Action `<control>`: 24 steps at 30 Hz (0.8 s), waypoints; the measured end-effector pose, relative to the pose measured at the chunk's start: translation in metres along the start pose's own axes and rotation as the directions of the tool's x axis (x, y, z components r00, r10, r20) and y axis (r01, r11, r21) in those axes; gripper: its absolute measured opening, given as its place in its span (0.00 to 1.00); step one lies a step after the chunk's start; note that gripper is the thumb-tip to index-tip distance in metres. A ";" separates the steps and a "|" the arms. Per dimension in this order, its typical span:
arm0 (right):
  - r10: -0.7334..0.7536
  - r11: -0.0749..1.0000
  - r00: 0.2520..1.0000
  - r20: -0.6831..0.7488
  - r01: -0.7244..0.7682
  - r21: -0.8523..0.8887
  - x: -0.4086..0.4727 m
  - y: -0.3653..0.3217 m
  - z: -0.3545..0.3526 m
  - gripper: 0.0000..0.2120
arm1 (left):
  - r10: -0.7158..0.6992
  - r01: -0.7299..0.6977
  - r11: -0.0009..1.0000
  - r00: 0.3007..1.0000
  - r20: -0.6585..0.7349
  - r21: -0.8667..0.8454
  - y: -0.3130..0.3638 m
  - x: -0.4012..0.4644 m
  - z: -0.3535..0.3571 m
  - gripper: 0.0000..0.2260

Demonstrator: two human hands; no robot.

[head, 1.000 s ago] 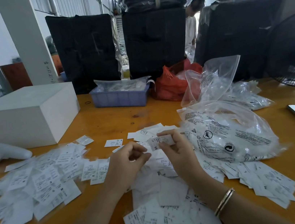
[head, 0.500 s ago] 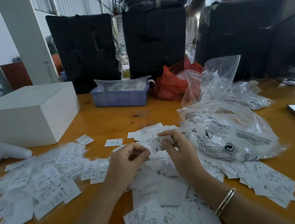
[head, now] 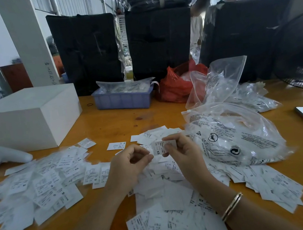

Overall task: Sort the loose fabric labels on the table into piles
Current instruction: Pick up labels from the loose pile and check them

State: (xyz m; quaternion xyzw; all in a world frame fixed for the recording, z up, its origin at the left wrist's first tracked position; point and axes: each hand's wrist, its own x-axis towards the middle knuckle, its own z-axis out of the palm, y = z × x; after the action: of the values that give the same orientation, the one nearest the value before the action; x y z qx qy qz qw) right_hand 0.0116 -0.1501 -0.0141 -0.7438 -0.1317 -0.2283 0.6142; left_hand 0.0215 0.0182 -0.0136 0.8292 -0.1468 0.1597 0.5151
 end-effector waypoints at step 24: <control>0.002 0.988 0.992 0.125 0.017 -0.155 -0.003 -0.001 0.002 0.15 | 0.019 -0.019 0.998 1.000 0.002 -0.066 0.000 -0.001 -0.002 0.04</control>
State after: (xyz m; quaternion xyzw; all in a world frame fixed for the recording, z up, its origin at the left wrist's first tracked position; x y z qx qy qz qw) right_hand 0.0082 -0.1476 -0.0149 -0.8017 -0.1542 -0.1933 0.5442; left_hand 0.0200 0.0205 -0.0136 0.8104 -0.1605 0.1586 0.5406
